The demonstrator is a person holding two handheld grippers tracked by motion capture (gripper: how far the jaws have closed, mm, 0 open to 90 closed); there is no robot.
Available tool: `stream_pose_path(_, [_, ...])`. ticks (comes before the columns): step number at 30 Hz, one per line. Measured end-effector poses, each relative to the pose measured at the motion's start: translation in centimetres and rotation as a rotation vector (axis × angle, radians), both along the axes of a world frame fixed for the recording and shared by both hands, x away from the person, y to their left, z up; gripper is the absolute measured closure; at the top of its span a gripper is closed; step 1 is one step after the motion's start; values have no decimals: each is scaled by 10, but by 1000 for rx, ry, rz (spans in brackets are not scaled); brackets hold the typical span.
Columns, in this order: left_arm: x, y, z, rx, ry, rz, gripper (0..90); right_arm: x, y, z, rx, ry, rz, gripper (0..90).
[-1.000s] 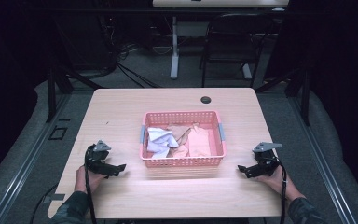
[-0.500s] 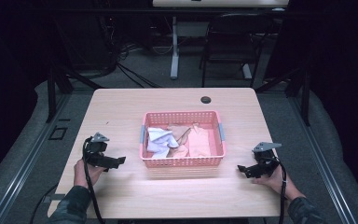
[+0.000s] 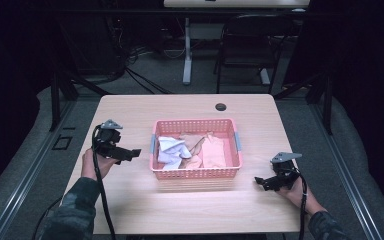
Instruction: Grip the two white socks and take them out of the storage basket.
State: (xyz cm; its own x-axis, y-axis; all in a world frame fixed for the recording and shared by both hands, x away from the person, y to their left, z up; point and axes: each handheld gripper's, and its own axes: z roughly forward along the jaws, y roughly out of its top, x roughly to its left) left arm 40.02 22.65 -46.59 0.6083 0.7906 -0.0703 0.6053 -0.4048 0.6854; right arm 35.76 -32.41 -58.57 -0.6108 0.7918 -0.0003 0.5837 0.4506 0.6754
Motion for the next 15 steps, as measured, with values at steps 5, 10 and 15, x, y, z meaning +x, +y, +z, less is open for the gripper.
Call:
stream_pose_path(5, [12,-18,6,46,35,-54,0,0,0,0,1,-2,1,0])
stream_pose_path(10, [24,-48,5,100,42,-113,0,0,0,0,0,-1,0,0])
stream_pose_path(15, [36,-64,0,84,52,-125,0,0,0,0,0,-1,0,0])
